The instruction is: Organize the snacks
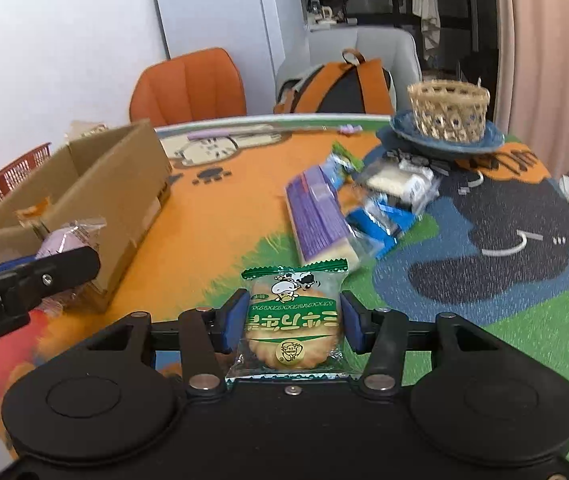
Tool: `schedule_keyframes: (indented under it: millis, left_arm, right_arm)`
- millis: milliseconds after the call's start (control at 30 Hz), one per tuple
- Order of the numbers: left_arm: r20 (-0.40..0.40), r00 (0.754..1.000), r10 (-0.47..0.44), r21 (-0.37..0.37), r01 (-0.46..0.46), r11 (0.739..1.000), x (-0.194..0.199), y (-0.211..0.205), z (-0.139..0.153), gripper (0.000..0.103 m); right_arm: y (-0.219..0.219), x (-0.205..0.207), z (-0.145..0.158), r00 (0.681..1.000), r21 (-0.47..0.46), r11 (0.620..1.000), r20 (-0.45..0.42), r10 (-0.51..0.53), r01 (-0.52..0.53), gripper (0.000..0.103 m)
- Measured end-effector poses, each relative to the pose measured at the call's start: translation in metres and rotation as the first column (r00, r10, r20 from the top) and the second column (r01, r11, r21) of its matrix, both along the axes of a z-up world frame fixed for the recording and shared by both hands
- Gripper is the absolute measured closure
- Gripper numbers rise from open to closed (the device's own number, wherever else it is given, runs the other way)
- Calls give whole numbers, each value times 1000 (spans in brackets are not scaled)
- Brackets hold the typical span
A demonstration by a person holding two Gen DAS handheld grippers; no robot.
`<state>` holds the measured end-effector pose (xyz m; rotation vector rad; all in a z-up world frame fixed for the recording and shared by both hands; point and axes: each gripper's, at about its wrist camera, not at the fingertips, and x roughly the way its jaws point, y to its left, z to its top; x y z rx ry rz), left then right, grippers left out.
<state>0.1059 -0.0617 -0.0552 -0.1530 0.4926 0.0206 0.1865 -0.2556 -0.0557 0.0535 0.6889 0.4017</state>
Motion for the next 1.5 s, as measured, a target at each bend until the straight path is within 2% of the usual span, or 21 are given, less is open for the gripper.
schedule_keyframes:
  millis: [333, 600, 1100, 1500]
  left_arm:
    - [73, 997, 11, -12, -11, 1000, -11, 13, 28, 72]
    - [104, 993, 55, -23, -53, 998, -14, 35, 41, 72]
    - [106, 984, 140, -43, -136, 990, -7, 78, 42, 72]
    - [87, 983, 164, -73, -158, 985, 11, 105, 34, 72]
  right_arm:
    - [19, -7, 38, 994, 36, 998, 91, 54, -57, 54]
    - [39, -7, 57, 986, 58, 993, 135, 95, -104, 54]
    - [78, -2, 70, 972, 72, 982, 174, 159, -173, 54]
    - [100, 5, 79, 963, 64, 978, 198, 180, -196, 54]
